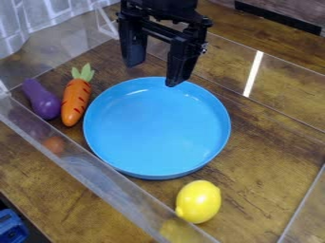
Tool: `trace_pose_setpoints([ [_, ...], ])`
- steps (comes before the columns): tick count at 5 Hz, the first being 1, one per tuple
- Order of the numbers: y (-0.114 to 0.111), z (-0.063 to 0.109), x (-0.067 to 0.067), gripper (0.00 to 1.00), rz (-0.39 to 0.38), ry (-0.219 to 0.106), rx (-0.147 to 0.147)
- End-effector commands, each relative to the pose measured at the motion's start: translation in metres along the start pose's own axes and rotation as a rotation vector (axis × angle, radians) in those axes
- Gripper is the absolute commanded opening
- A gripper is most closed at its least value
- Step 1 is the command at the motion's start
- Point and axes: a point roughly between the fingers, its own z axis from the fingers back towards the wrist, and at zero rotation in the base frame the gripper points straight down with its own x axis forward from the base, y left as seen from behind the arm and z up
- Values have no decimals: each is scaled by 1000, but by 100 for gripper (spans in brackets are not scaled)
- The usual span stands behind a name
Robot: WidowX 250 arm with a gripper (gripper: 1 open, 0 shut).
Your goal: Move the carrot to the left side
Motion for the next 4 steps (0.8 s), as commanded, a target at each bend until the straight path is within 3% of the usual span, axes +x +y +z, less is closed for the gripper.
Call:
trace_pose_setpoints([
  [1,-3,-12,0,100,14,2,0],
  [3,-9,12,12,100,-42,-10,9],
  [4,-1,14,8,100,-7,3,8],
])
